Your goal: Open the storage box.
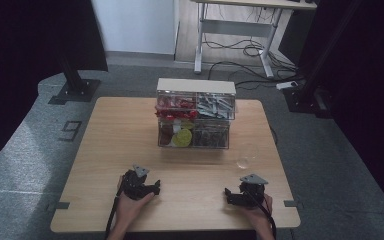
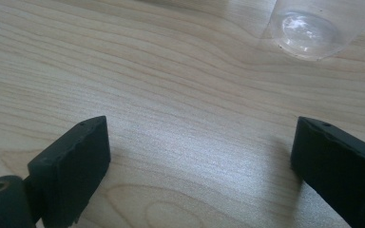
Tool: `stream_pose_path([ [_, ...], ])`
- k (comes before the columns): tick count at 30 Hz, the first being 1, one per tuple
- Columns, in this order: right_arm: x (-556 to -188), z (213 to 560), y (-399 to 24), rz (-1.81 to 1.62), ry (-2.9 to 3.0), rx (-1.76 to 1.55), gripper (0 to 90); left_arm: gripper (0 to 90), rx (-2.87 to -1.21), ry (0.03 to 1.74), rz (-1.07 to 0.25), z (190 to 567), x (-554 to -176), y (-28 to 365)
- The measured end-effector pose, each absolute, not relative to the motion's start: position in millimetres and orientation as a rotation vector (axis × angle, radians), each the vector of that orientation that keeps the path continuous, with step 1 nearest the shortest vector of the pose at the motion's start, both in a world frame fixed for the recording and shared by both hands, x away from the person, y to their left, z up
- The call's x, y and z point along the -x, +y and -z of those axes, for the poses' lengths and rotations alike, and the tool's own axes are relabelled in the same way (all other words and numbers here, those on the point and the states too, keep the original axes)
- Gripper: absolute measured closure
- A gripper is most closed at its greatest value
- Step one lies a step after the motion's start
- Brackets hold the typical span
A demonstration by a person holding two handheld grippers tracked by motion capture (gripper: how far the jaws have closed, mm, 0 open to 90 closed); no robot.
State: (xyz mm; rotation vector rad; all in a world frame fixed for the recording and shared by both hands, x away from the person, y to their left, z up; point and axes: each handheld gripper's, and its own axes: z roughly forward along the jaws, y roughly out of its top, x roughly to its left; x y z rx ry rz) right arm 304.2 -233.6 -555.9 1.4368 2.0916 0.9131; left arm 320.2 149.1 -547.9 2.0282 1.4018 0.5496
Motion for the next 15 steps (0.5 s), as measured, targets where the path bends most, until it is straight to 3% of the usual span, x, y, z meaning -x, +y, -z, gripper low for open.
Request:
stream_pose_path([
  [15,-304.5,555.7,-234.9,-0.919,2.090,-1.433,8.2,21.5,-1.995,1.426,-0.575,546.9,-315.3,151.2],
])
